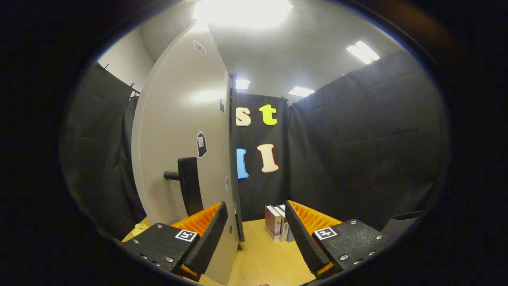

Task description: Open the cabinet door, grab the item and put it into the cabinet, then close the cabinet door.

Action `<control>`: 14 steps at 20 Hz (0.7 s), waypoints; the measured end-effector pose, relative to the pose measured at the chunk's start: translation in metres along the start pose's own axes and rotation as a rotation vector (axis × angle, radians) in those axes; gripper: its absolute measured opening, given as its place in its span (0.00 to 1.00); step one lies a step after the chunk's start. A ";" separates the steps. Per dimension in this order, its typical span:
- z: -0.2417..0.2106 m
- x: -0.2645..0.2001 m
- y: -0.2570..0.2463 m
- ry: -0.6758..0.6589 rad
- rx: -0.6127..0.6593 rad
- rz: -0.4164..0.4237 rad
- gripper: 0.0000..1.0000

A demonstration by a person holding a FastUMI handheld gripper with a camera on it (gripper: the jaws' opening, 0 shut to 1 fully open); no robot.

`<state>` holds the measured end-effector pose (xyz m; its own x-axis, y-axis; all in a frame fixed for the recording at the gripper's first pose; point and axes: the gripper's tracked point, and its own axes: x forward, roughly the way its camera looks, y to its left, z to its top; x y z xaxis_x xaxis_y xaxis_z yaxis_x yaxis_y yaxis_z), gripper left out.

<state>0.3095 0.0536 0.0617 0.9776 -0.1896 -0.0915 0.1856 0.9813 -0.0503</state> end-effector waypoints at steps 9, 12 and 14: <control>-0.007 0.014 0.046 0.007 0.004 0.099 0.91; -0.008 0.020 0.060 0.011 0.017 0.125 0.91; -0.009 0.023 0.071 0.014 0.022 0.143 0.91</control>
<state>0.3445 0.1183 0.0467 0.9928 -0.0482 -0.1097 0.0469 0.9988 -0.0141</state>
